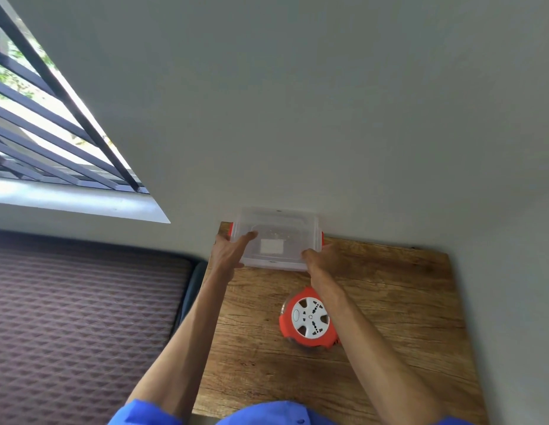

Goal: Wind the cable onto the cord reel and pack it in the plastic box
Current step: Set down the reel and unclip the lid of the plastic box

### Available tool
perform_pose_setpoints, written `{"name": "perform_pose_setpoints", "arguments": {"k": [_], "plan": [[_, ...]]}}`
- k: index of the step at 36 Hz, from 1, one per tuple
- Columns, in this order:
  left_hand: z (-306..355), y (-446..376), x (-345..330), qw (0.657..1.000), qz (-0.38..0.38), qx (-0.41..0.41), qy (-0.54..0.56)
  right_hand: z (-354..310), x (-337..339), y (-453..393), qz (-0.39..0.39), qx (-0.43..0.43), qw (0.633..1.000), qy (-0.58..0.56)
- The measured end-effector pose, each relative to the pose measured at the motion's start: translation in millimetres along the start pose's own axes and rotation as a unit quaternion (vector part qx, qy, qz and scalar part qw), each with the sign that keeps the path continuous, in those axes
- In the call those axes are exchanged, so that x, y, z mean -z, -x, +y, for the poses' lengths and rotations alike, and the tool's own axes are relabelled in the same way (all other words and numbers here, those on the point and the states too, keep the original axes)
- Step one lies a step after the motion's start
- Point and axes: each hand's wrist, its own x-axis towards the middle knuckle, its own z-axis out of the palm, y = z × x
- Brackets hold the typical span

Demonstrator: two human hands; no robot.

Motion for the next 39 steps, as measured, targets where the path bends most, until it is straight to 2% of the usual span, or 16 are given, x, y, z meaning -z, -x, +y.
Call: {"name": "perform_pose_setpoints", "arguments": {"k": [6, 10, 13, 15, 18, 24, 34, 39], "plan": [[8.4, -10.9, 8.2, 0.997, -0.043, 0.018, -0.058, -2.9, 8.6, -5.8, -0.042, 0.022, 0.997, 0.062], [5.6, -16.5, 5.2, 0.992, -0.009, -0.029, -0.121, -17.5, 16.0, -15.2, -0.065, 0.057, 0.986, 0.144], [3.3, -15.2, -3.0, 0.986, 0.047, -0.053, -0.15, -29.8, 13.3, -22.1, -0.098, 0.016, 0.992, 0.076], [3.3, -13.4, -8.6, 0.989, 0.055, -0.051, -0.127, -34.8, 11.4, -24.3, -0.103, -0.008, 0.993, 0.052], [4.5, -10.9, -14.3, 0.994, 0.044, -0.046, -0.092, -35.5, 7.0, -27.7, -0.101, -0.028, 0.994, 0.03], [10.9, -19.9, -12.3, 0.993, 0.022, -0.04, -0.109, -37.2, 6.4, -38.8, -0.093, -0.09, 0.991, -0.042], [9.3, -32.5, -5.0, 0.994, -0.015, -0.034, -0.105, -37.8, 9.7, -47.3, -0.082, -0.114, 0.982, -0.122], [9.8, -33.8, -8.6, 0.998, -0.006, -0.03, -0.055, -37.9, 12.9, -49.8, -0.1, -0.138, 0.969, -0.177]]}}
